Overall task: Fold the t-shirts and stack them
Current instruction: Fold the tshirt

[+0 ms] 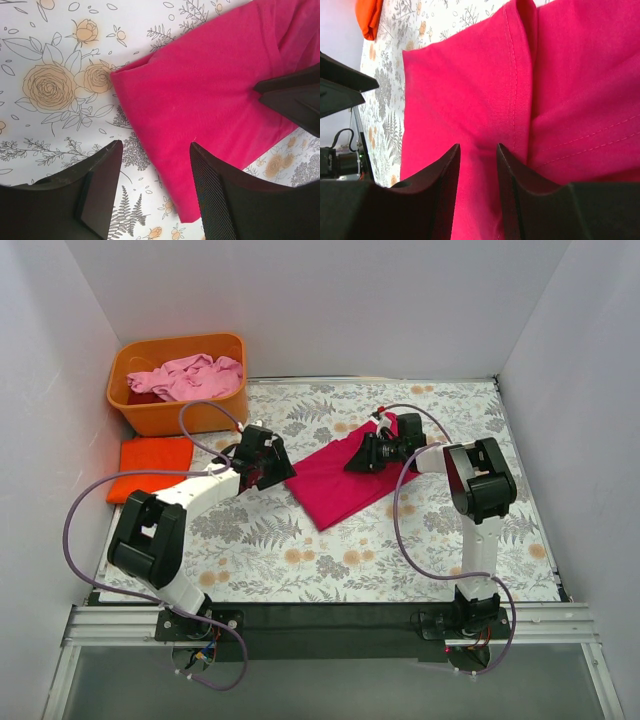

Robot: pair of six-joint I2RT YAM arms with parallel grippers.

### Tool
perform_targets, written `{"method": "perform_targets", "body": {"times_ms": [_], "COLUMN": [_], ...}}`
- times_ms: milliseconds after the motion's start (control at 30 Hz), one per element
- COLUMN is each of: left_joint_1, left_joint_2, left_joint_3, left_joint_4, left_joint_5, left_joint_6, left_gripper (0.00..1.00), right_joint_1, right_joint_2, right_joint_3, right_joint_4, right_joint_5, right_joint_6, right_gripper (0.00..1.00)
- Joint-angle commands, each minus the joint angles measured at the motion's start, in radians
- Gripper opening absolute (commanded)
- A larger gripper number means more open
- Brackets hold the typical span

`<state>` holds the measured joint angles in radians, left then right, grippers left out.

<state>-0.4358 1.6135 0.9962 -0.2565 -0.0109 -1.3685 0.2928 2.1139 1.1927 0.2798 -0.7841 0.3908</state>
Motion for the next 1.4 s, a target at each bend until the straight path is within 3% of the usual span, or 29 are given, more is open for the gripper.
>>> {"method": "perform_targets", "body": {"times_ms": [0, 333, 633, 833, 933, 1100, 1233, 1367], "left_joint_1": [-0.003, -0.003, -0.004, -0.003, -0.004, -0.003, -0.003, -0.003], "left_joint_2": [-0.067, -0.240, -0.408, -0.486, -0.514, -0.524, -0.530, -0.550], "left_joint_3": [-0.031, -0.179, -0.278, -0.329, -0.337, -0.346, -0.349, -0.349], "left_joint_4": [0.002, -0.015, -0.066, -0.082, -0.093, -0.096, -0.102, -0.110], "left_joint_5": [-0.009, -0.023, -0.044, -0.047, -0.067, -0.072, -0.078, -0.081], "left_joint_6": [0.016, -0.004, -0.021, -0.038, -0.038, -0.040, -0.044, -0.047], "left_gripper": [0.52, 0.53, 0.54, 0.56, 0.57, 0.57, 0.57, 0.57], "right_joint_1": [-0.027, -0.055, -0.093, -0.142, -0.115, 0.040, 0.201, 0.252], "right_joint_2": [0.023, -0.219, -0.233, -0.252, -0.321, -0.385, -0.344, -0.252], "right_joint_3": [-0.018, -0.162, -0.383, -0.384, -0.383, -0.384, -0.366, -0.357], "right_joint_4": [0.099, 0.104, 0.111, 0.118, 0.117, 0.119, 0.125, 0.160], "right_joint_5": [-0.044, -0.076, -0.038, -0.066, -0.102, -0.164, -0.168, -0.153], "right_joint_6": [0.034, 0.037, -0.018, -0.003, 0.016, 0.069, 0.118, 0.154], "right_gripper": [0.37, 0.37, 0.37, 0.37, 0.37, 0.37, 0.37, 0.37]}}
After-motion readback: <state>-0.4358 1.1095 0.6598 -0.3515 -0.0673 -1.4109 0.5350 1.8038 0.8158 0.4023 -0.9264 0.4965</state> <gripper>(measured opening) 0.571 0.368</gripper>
